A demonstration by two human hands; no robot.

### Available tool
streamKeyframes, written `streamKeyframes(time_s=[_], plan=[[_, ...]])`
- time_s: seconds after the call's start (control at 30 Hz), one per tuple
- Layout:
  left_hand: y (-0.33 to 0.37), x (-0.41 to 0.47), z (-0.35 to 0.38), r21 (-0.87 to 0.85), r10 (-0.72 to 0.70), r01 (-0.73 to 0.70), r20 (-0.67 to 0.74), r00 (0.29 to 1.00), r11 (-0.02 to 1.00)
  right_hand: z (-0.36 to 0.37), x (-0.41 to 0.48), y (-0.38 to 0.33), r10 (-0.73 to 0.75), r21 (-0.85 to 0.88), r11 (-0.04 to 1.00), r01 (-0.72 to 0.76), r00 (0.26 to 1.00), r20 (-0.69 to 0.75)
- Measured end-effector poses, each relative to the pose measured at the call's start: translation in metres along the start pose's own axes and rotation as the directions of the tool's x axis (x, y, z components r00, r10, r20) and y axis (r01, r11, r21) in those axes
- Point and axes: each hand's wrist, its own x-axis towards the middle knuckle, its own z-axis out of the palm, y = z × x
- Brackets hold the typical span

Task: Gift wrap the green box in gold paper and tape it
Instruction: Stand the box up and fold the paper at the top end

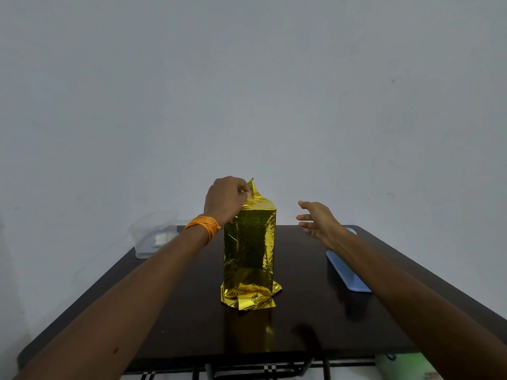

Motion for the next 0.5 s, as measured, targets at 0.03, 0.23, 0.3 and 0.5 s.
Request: streamKeyframes(time_s=[0.03, 0.23, 0.3, 0.5], plan=[[0.003, 0.001, -0.001, -0.001, -0.005, 0.005, -0.035, 0.999, 1.0, -0.007, -0.001, -0.001, -0.01, -0.021, 1.0, 0.01, 1.0, -0.017], [0.046, 0.003, 0.009, -0.055, 0.055, -0.065, -0.162, 0.985, 0.996, -0.061, -0.009, 0.002, -0.133, -0.19, 0.976, 0.103, 0.979, -0.153], [0.066, -0.001, 0.024, -0.095, 0.099, -0.108, -0.102, 0.99, 0.99, -0.08, -0.012, 0.006, -0.185, -0.293, 0.948, 0.121, 0.962, -0.2], [0.117, -0.022, 0.095, -0.207, 0.104, -0.07, 0.16, 0.982, 0.976, -0.136, -0.025, 0.03, -0.161, -0.436, 0.9, 0.013, 0.939, -0.303]])
